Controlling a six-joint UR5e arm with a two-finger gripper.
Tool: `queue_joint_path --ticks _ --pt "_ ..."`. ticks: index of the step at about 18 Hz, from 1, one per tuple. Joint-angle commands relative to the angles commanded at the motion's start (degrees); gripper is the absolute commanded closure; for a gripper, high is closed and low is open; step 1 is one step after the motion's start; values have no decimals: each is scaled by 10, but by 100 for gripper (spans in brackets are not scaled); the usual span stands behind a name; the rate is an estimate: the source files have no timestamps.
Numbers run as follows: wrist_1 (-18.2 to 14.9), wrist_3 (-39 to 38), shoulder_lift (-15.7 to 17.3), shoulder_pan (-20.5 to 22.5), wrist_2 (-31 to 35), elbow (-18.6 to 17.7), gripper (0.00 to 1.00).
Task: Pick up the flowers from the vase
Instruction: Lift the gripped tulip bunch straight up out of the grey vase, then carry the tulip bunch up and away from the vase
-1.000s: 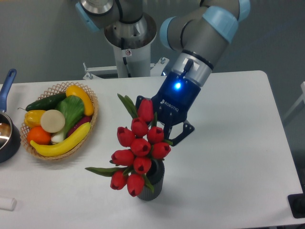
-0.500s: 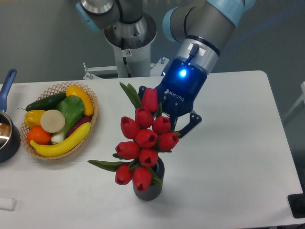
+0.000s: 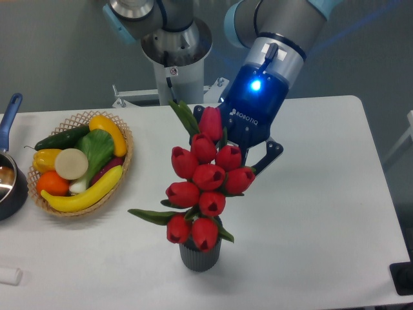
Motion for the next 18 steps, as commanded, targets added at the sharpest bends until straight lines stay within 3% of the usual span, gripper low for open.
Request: queue_joint_path --ticks 4,18 --pt "0 -1 9 16 2 -4 51" --pt "1 54 9 138 3 -34 51"
